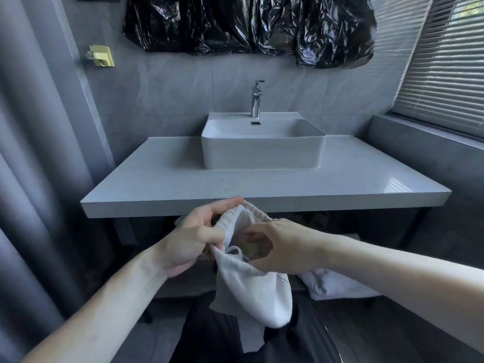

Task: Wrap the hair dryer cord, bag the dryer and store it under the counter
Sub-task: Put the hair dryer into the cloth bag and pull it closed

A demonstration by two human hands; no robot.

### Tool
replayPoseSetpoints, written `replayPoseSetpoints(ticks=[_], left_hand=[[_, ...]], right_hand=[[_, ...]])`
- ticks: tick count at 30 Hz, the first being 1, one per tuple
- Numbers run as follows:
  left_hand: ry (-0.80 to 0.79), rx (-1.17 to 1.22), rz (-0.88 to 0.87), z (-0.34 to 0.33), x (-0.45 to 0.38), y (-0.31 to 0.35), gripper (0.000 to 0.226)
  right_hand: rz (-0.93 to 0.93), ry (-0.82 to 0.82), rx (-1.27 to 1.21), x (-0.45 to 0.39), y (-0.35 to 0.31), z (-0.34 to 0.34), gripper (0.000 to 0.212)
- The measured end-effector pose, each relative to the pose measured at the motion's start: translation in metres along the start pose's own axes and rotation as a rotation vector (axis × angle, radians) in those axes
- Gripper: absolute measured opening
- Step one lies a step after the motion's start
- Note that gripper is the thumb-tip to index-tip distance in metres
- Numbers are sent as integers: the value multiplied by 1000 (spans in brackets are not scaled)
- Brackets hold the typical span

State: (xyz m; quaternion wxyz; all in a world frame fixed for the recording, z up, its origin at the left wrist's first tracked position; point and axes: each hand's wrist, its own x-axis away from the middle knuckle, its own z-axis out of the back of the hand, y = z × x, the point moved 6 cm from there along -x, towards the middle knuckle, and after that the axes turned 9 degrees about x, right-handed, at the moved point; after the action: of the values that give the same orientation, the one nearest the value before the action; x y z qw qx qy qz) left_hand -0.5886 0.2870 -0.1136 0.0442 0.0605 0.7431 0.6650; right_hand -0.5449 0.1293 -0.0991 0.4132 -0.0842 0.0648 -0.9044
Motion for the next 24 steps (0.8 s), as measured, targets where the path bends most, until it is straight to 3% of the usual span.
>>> replayPoseSetpoints(ticks=[2,5,9,11,14,15,17,20,24], left_hand=[[10,5,3,-1,2,3,90],[6,-8,9,-9,4,4,89],[22,-24,18,-11,3,0,92],[29,-29,15,-8,2,0,92],[42,-61,9,-5,1,0,90],[51,-83,12,-4,1,-1,89],[92,-162,13,4,0,-3,86],[173,-320,-17,24,-3,0,81],[272,-487,-20,39,-2,4,64]], right_hand=[[-3,49,13,13,6,12,45],[-19,207,-19,28,18,17,34],[-172,387,-21,39,50,8,32],[-271,310,-159,40,65,-4,36],[-345,96,-373,38,73,-28,20],[-346,79,-417,38,71,-30,31],[-328,207,-421,37,72,-19,43],[-301,452,-388,45,69,13,34],[-283,504,-412,47,65,28,30]])
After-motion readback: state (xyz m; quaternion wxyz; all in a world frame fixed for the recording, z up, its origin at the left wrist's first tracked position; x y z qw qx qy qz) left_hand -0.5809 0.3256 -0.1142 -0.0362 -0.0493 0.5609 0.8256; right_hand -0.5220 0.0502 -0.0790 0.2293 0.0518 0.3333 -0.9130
